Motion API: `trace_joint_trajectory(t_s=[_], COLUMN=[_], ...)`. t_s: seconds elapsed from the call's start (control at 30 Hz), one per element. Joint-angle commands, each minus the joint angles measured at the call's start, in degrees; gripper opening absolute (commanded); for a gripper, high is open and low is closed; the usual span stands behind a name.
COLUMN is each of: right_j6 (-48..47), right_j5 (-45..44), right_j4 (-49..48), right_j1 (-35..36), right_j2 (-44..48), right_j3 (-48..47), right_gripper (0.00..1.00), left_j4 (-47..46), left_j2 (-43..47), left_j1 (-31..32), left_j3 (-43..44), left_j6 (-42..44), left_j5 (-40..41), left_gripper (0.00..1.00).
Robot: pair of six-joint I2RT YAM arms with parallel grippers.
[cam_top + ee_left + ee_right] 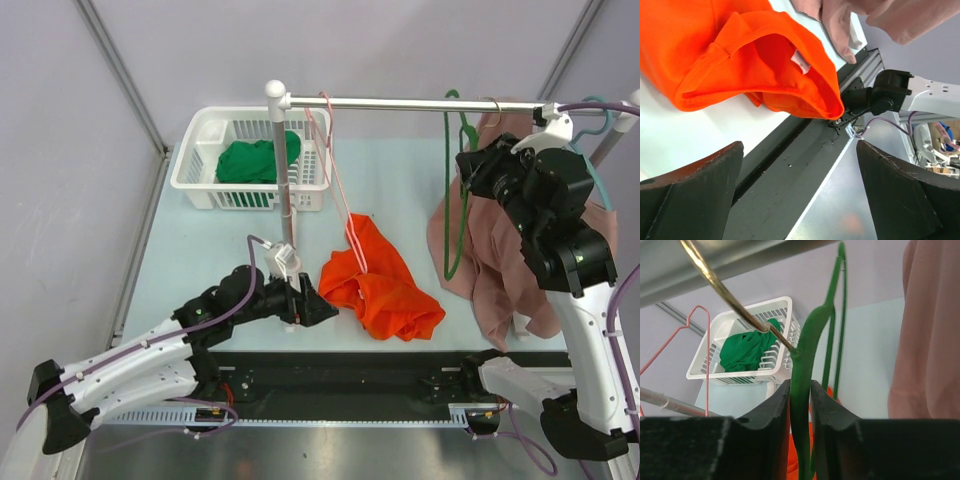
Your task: Remove the t-shirt from the hanger
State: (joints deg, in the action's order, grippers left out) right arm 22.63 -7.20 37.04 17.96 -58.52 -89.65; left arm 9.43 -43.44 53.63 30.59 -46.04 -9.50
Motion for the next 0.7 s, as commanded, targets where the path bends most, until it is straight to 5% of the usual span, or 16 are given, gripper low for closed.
trace_joint_trajectory(t_s=[0.0, 0.1, 0.2, 0.33, 0.5, 0.67], right_j6=[-1.0, -1.7, -2.2, -2.9, -4.0, -2.8], right_j5=[-1.4, -0.8, -0.3, 0.5, -3.3, -4.4], right_j4=[0.1, 1.4, 4.2, 9.8, 15.5, 18.2], right_j1=[0.4, 0.4, 0.2, 0.3, 0.2, 0.2], right_j2=[2.6, 3.2, 4.3, 7.2, 12.5, 18.1], right_j3=[-0.2, -0.9, -1.5, -0.5, 0.1, 4.8], right_gripper=[0.29, 0.44, 0.76, 0.95, 0.97, 0.97], left_j4=[-5.5, -7.1, -9.2, -9.3, -14.2, -10.2], left_j2=[-1.6, -3.0, -4.4, -8.9, -14.1, -20.1], left_j1=[0.3, 0.3, 0.5, 1.4, 4.8, 9.8], left_j3=[3.1, 3.2, 3.7, 5.4, 6.1, 9.1], left_j6=[-2.4, -3.7, -5.2, -6.3, -9.3, -11.7], left_j5=[-3.2, -4.1, -5.8, -5.9, -3.2, 9.3], left_gripper=[1.00, 1.00, 1.00, 1.00, 1.00, 1.00])
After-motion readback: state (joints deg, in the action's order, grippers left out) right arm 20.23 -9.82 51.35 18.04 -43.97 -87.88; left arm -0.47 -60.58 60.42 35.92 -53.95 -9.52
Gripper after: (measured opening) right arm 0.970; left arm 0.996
